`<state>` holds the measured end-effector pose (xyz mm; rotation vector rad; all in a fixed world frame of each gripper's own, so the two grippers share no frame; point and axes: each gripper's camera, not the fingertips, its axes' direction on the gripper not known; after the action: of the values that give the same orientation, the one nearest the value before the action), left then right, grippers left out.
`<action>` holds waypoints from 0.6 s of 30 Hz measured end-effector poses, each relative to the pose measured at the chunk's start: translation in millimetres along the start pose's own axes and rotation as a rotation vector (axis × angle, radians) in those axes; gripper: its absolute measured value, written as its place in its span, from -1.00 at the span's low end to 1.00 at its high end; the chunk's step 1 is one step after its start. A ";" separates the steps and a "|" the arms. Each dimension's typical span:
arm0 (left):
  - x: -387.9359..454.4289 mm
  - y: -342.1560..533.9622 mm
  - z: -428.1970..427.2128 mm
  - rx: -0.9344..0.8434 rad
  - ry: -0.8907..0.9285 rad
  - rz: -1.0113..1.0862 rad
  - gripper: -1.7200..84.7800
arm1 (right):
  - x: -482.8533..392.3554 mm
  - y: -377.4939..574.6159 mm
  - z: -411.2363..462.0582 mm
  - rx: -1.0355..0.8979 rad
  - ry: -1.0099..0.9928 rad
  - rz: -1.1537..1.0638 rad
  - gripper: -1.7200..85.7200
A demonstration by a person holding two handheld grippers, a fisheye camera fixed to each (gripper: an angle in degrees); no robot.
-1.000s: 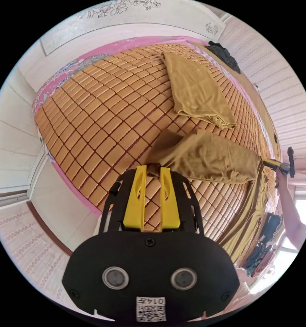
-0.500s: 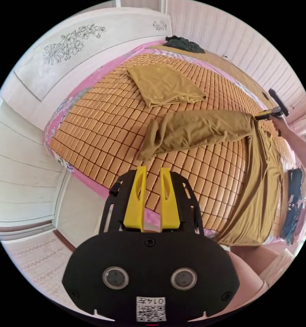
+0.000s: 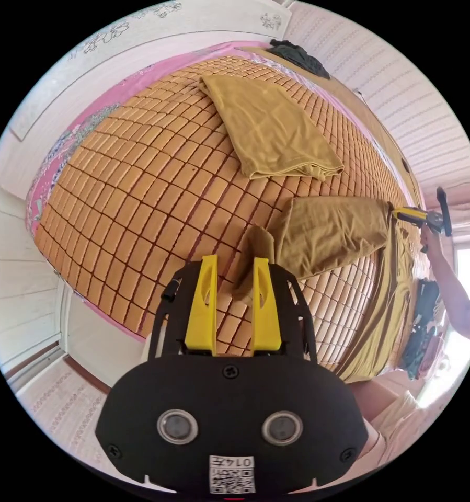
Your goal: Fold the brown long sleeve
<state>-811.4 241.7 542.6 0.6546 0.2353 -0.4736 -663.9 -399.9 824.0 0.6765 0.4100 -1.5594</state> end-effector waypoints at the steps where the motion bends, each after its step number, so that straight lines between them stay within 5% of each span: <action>1: 5.3 -0.4 -0.4 -0.001 -0.023 0.018 -0.76 | -2.5 1.9 -0.7 0.001 -0.003 -0.006 -0.92; 9: 31.9 -6.9 -12.1 0.024 0.067 0.096 -0.76 | -6.8 14.2 -5.4 0.002 -0.015 -0.024 -0.89; 13: 41.7 -10.9 -2.3 -0.015 0.001 0.116 -0.82 | -9.9 17.7 -8.0 0.000 -0.024 -0.031 -0.86; 18: 33.3 8.7 -41.8 0.171 -0.184 -0.067 -0.97 | -21.8 16.8 -23.5 0.058 -0.055 -0.079 -0.90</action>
<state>-780.8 262.6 503.1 0.7665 0.0428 -0.6190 -643.2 -370.2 822.3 0.6677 0.3547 -1.6661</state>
